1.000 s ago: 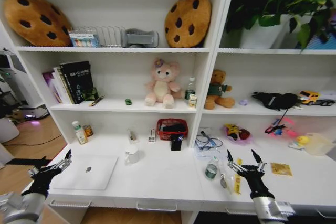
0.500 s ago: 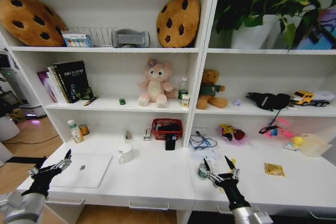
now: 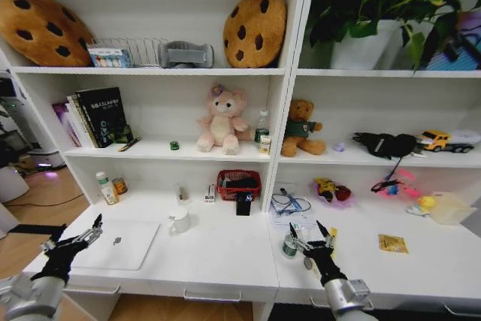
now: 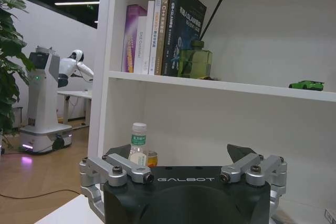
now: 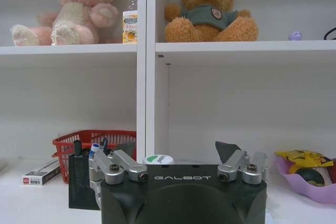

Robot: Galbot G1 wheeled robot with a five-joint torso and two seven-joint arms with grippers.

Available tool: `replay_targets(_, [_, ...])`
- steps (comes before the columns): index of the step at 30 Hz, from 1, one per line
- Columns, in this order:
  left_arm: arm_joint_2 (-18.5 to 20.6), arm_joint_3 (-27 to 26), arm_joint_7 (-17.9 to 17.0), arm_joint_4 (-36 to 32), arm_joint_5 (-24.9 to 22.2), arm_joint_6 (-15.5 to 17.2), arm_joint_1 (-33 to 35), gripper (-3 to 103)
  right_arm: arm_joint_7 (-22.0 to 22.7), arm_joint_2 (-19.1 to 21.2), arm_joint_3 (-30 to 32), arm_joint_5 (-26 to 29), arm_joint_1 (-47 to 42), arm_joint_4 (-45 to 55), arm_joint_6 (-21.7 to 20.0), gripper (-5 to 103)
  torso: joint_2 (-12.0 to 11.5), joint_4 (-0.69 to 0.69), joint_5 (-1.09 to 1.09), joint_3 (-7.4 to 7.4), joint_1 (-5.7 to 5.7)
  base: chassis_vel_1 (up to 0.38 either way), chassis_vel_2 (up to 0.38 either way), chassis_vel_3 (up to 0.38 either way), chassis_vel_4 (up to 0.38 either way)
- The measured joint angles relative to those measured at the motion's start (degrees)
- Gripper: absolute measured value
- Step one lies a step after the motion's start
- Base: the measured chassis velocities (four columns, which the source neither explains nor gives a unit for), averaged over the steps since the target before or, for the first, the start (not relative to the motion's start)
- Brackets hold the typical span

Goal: Organize the objects on the table.

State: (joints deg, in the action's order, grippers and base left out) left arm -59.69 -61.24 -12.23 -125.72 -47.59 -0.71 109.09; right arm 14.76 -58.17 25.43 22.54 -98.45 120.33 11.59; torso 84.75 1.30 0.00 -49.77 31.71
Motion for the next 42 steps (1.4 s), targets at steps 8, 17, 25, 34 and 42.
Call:
replay_targets(8, [0.00,0.00,0.00,0.00,0.00,0.00,0.00,100,-0.15,-0.10,-0.77,-0.10,1.02,-1.61,0.00,57,0.00,0.00,0.00,0.00,0.00,0.000,0.000,0.000,0.000])
replay_targets(17, [0.00,0.00,0.00,0.00,0.00,0.00,0.00,100,-0.14,-0.28,-0.86,-0.26,0.96,-1.76,0.07,28,0.00,0.00,0.00,0.00,0.00,0.000,0.000,0.000,0.000])
replay_targets(25, [0.00,0.00,0.00,0.00,0.00,0.00,0.00,100,0.52,-1.69,-0.03,-1.42,-2.57,2.30,0.28,28,-0.01,0.00,0.01,0.00,0.00,0.000,0.000,0.000,0.000])
replay_targets(34, [0.00,0.00,0.00,0.00,0.00,0.00,0.00,100,8.46,-7.42,2.42,-10.74,-16.11,12.81,0.79,28,0.00,0.01,-0.01,0.00,0.00,0.000,0.000,0.000,0.000])
replay_targets(42, [0.00,0.00,0.01,0.00,0.00,0.00,0.00,100,15.46,-15.06,1.56,-18.88,-28.42,15.01,5.37,28,0.00,0.01,-0.01,0.01,0.00,0.000,0.000,0.000,0.000])
